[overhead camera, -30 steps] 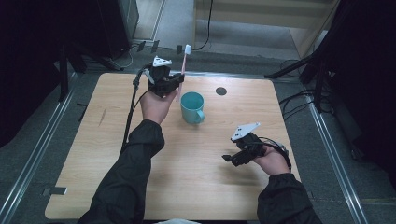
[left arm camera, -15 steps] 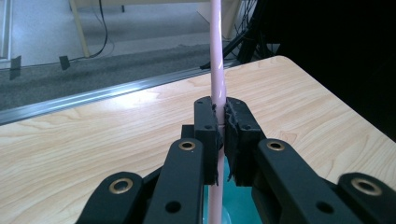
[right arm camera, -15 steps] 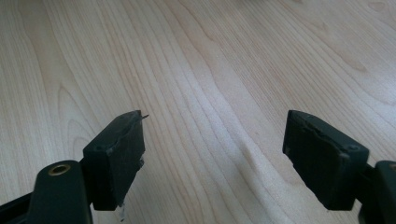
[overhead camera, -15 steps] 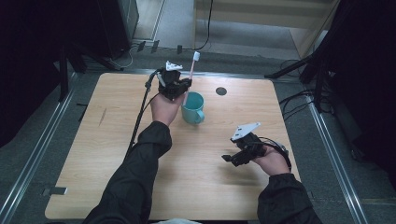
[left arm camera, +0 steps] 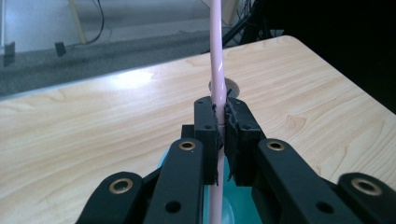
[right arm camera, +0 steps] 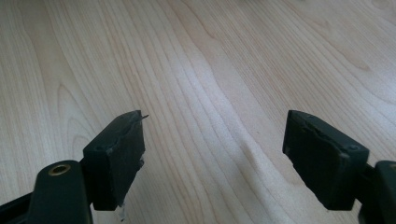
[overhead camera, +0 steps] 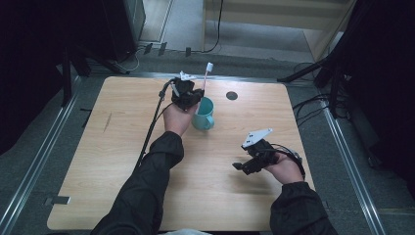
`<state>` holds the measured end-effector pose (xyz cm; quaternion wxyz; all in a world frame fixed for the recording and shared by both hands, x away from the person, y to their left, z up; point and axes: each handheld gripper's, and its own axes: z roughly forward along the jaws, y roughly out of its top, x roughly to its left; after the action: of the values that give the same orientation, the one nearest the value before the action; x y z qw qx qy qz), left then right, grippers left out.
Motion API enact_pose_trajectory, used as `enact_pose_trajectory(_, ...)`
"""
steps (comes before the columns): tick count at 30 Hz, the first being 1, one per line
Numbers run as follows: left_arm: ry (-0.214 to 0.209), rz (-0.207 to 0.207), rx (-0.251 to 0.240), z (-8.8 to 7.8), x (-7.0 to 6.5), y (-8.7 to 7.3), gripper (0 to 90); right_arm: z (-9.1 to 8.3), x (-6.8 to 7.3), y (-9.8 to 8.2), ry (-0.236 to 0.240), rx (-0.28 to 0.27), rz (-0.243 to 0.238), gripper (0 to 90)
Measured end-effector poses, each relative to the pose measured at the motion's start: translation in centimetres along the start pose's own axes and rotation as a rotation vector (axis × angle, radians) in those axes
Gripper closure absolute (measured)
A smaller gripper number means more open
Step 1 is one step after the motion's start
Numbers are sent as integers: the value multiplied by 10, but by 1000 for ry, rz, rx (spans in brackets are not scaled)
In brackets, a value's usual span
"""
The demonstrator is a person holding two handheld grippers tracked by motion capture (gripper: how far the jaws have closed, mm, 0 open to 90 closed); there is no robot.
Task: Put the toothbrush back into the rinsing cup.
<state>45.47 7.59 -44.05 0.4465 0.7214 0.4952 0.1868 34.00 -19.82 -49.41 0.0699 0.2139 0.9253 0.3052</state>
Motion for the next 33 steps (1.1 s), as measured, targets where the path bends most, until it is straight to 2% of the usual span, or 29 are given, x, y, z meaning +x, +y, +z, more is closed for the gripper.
enact_pose_trajectory(11,-9,7,46,9,-2,-11,841,-1,-1,1,4,-12,-1,208)
enact_pose_trajectory(14,-22,-8,72,12,-1,-16,841,-1,0,1,4,-9,-2,208)
enact_pose_trajectory(16,-22,-3,88,13,0,-17,841,-1,0,1,5,-11,-1,208)
enact_pose_trajectory(23,-23,-7,114,14,1,-18,840,-2,-1,1,6,-16,-5,208)
enact_pose_trajectory(27,-30,-24,134,14,5,-18,840,-2,-1,1,4,-19,-10,208)
enact_pose_trajectory(33,-23,-10,182,19,5,-18,839,-3,-2,0,-1,-18,0,208)
